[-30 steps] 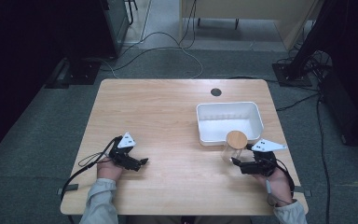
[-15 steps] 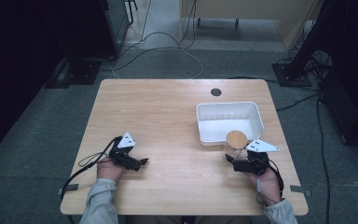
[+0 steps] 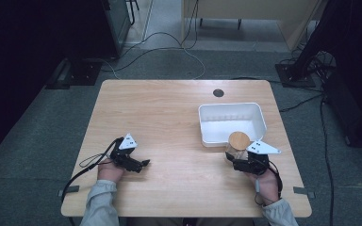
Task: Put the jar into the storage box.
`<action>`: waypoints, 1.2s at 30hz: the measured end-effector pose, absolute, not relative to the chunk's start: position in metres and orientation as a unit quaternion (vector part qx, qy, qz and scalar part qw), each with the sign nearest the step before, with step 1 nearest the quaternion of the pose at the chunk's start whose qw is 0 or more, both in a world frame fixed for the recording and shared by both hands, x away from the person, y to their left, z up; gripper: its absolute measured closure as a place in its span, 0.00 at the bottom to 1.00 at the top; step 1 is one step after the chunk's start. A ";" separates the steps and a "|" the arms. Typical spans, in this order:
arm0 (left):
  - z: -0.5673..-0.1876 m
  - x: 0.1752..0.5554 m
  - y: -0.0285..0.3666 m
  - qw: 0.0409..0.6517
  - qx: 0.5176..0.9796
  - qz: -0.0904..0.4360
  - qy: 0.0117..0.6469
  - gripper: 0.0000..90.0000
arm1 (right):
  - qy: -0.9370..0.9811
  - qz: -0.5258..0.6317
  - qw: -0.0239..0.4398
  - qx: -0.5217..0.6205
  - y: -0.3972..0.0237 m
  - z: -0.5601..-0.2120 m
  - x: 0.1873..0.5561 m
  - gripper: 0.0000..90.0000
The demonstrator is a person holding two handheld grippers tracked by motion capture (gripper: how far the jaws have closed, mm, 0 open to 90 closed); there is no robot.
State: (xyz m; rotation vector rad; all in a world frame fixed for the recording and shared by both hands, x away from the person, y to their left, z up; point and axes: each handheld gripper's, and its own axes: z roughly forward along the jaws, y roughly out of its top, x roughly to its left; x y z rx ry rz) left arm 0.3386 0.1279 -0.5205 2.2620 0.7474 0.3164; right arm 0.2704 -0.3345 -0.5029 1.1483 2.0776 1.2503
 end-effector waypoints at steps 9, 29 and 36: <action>-0.520 0.339 0.128 0.361 0.878 0.123 0.290 0.00 | 0.762 0.445 0.215 0.419 -0.340 -0.498 0.269 0.29; -0.520 0.339 0.128 0.361 0.878 0.123 0.290 0.00 | 0.755 0.418 0.211 0.459 -0.353 -0.467 0.264 0.29; -0.520 0.339 0.128 0.361 0.878 0.123 0.290 0.00 | 0.749 0.424 0.218 0.461 -0.355 -0.453 0.264 0.29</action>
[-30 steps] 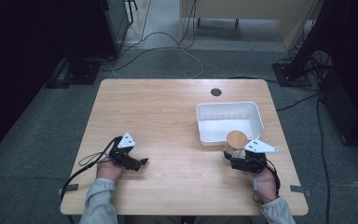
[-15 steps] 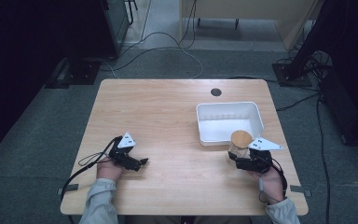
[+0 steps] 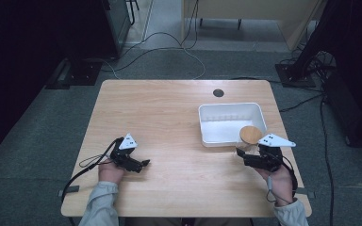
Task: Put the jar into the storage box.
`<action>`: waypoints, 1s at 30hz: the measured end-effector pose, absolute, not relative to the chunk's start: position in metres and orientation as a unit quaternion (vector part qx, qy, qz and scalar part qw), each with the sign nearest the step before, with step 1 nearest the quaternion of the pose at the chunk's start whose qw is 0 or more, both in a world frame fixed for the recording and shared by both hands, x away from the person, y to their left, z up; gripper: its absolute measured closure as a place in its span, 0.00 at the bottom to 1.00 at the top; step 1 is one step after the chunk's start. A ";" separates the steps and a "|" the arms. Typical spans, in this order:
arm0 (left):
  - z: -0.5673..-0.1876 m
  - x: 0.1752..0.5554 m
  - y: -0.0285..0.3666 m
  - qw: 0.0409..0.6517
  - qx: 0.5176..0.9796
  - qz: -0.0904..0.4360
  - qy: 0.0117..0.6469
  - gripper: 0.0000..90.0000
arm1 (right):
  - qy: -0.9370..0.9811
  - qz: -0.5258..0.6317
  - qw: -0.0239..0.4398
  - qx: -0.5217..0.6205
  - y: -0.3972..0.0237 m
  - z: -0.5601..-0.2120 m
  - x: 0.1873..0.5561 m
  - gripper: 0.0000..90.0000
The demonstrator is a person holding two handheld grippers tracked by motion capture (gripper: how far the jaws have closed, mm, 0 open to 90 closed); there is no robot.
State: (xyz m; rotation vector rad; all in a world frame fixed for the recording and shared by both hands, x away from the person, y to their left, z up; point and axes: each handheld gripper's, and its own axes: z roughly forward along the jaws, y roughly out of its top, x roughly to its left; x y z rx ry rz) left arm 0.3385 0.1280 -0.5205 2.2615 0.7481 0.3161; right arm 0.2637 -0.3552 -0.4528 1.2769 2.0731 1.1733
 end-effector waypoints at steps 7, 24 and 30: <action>-0.520 0.339 0.128 0.361 0.878 0.123 0.291 0.00 | 0.739 0.437 0.239 0.452 -0.357 -0.430 0.265 0.29; -0.520 0.339 0.127 0.358 0.868 0.133 0.318 0.00 | 0.685 0.497 0.305 0.436 -0.351 -0.421 0.287 0.29; -0.521 0.338 0.126 0.358 0.866 0.135 0.321 0.00 | 0.656 0.515 0.324 0.446 -0.351 -0.434 0.299 0.29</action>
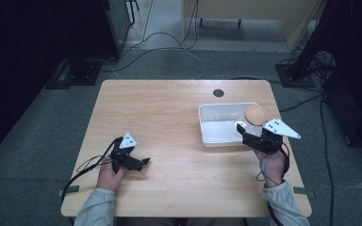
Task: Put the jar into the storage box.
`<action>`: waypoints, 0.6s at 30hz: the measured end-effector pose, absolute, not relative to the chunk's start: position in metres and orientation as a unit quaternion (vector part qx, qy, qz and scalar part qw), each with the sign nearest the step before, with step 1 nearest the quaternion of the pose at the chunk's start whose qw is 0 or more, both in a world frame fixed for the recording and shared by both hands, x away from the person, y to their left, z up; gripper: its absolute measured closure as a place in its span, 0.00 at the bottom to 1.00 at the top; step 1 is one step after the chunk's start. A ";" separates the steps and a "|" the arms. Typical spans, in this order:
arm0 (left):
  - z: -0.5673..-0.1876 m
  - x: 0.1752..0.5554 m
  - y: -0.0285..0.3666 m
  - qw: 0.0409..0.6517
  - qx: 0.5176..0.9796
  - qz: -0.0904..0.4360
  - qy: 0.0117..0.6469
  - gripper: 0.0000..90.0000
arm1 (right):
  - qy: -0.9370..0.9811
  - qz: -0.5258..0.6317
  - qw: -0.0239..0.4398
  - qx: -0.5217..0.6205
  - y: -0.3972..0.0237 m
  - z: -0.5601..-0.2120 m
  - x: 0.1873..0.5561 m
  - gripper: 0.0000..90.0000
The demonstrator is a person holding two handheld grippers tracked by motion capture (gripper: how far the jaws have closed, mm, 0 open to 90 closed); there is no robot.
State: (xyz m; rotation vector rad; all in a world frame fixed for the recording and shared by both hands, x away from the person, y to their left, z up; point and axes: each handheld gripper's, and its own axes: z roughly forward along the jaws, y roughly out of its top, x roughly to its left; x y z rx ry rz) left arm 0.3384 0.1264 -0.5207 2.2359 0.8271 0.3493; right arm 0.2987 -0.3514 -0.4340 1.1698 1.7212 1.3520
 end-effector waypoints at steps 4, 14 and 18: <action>-0.521 0.339 0.127 0.358 0.869 0.134 0.316 0.00 | 0.632 0.524 0.326 0.469 -0.350 -0.453 0.309 0.29; -0.521 0.338 0.127 0.358 0.868 0.134 0.317 0.00 | 0.627 0.504 0.340 0.487 -0.346 -0.479 0.323 0.29; -0.521 0.338 0.127 0.359 0.868 0.134 0.317 0.00 | 0.641 0.484 0.342 0.488 -0.342 -0.488 0.329 0.29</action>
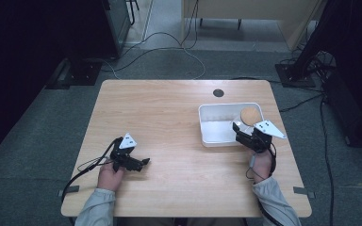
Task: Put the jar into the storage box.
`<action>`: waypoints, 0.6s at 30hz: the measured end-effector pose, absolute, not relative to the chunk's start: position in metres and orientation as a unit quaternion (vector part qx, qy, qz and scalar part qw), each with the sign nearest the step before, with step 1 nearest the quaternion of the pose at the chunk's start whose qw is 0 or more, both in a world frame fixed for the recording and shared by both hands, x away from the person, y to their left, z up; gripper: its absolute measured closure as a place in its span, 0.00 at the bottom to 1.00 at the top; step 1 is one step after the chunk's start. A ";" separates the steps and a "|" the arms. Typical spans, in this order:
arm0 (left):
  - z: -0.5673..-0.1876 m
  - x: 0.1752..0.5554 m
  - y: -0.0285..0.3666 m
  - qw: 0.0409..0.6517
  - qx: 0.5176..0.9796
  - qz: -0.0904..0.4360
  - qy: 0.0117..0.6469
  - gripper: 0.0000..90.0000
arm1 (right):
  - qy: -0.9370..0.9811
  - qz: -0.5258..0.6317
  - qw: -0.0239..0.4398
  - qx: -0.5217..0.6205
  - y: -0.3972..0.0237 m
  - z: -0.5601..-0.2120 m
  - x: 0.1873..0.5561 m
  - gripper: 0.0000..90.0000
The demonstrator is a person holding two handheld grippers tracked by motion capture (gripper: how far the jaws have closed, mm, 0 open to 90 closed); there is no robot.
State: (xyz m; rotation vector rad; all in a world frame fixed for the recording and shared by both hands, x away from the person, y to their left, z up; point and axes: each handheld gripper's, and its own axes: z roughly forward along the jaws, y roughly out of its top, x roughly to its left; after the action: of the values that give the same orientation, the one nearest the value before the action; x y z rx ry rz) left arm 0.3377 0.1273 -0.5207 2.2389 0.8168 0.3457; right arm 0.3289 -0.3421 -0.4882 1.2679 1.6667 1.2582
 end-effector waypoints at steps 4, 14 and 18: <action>-0.521 0.338 0.127 0.358 0.868 0.134 0.317 0.00 | 0.651 0.466 0.346 0.489 -0.340 -0.494 0.332 0.29; -0.521 0.338 0.127 0.358 0.868 0.134 0.317 0.00 | 0.660 0.442 0.339 0.505 -0.338 -0.501 0.340 0.29; -0.521 0.338 0.127 0.358 0.868 0.134 0.317 0.00 | 0.662 0.442 0.336 0.504 -0.338 -0.501 0.341 0.29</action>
State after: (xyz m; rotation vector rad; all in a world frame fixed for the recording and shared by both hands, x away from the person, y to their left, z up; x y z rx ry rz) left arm 0.3377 0.1273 -0.5207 2.2398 0.8169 0.3452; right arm 0.3408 -0.3378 -0.5006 1.3138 1.7255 1.1533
